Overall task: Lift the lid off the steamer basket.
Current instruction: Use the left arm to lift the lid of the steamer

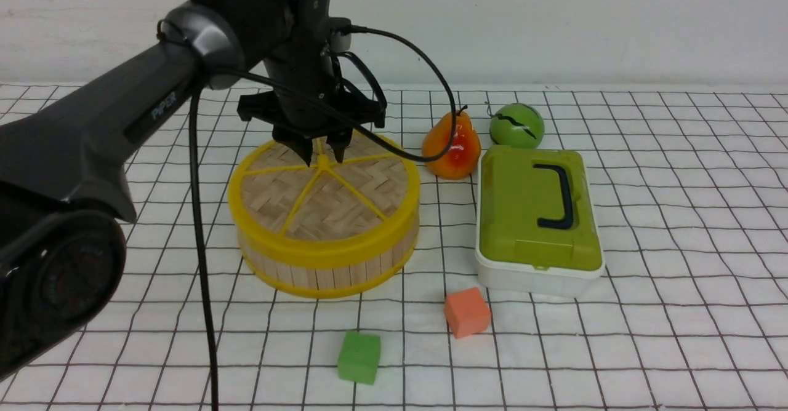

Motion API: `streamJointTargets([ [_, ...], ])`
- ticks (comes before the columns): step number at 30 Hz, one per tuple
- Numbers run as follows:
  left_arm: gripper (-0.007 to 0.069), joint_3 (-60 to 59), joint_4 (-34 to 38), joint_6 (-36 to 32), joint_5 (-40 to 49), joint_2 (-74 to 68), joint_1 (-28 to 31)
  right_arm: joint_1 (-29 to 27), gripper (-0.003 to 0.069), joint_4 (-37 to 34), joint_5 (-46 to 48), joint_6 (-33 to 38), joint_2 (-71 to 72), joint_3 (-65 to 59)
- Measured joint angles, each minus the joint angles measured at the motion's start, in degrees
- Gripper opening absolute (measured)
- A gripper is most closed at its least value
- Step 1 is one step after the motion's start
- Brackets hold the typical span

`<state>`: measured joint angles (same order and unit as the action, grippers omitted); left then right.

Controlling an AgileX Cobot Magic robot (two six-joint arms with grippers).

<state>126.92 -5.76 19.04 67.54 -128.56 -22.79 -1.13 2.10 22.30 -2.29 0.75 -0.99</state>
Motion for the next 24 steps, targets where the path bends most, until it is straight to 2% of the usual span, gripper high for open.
streamJointTargets([
  [10, 0.0154, 0.0, -0.1, -1.2, 0.2, -1.1, 0.0, 0.0, 0.0239, 0.0, 0.0, 0.0, 0.0, 0.0],
  [11, 0.0116, 0.0, -0.1, -1.2, 0.3, -1.1, 0.0, 0.0, 0.0239, 0.0, 0.0, 0.0, 0.0, 0.0],
  [20, 0.0109, 0.8, -0.2, -1.0, 1.5, -0.2, 0.0, 0.0, 0.0239, 0.0, 0.0, 0.0, 0.0, 0.0],
  [24, 0.0109, 0.9, -2.2, -1.5, 3.5, 7.8, -0.1, 0.0, 0.0239, 0.0, 0.0, 0.0, 0.0, 0.0],
])
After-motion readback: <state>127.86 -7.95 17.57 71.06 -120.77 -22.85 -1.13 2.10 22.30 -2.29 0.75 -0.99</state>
